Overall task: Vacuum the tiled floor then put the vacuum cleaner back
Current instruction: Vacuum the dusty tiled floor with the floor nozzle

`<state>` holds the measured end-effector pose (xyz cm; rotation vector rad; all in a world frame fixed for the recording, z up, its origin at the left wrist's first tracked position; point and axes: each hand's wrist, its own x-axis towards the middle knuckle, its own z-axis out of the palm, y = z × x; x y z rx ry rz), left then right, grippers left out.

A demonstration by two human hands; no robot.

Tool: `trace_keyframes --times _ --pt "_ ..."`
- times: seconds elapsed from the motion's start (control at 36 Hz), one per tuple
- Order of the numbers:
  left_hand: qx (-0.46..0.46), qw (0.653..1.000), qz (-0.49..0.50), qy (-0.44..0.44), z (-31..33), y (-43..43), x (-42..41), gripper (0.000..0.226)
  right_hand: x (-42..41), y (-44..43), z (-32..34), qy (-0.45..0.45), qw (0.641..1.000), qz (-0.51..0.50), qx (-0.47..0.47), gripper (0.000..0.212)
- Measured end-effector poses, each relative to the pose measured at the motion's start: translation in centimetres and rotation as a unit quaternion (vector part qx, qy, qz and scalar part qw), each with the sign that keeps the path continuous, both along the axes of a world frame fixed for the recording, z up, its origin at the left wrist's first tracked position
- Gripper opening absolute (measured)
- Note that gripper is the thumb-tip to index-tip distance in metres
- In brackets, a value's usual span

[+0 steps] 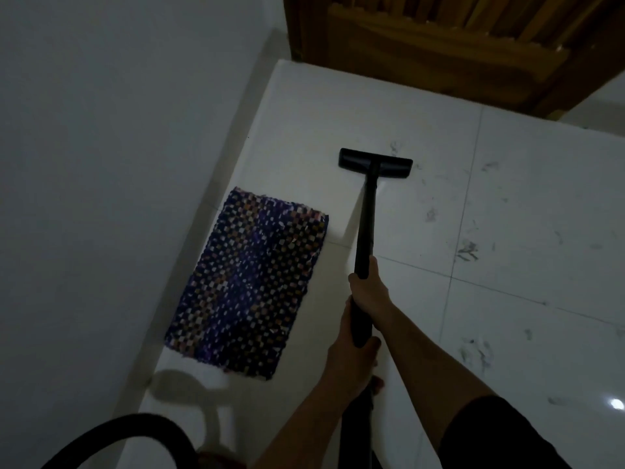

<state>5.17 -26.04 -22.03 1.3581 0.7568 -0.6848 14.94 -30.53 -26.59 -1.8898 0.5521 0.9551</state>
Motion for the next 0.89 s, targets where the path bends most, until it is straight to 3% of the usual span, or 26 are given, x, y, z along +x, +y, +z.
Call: trace_keyframes --times 0.56,0.89 --pt "-0.022 1.0 0.021 0.008 -4.1 -0.7 20.4 0.062 20.4 -0.6 -4.2 -0.049 0.999 0.012 -0.019 0.062" --pt "-0.046 0.998 0.029 0.021 -2.9 -2.5 23.6 0.055 23.2 -2.8 -4.1 -0.073 0.996 -0.002 -0.043 0.062"
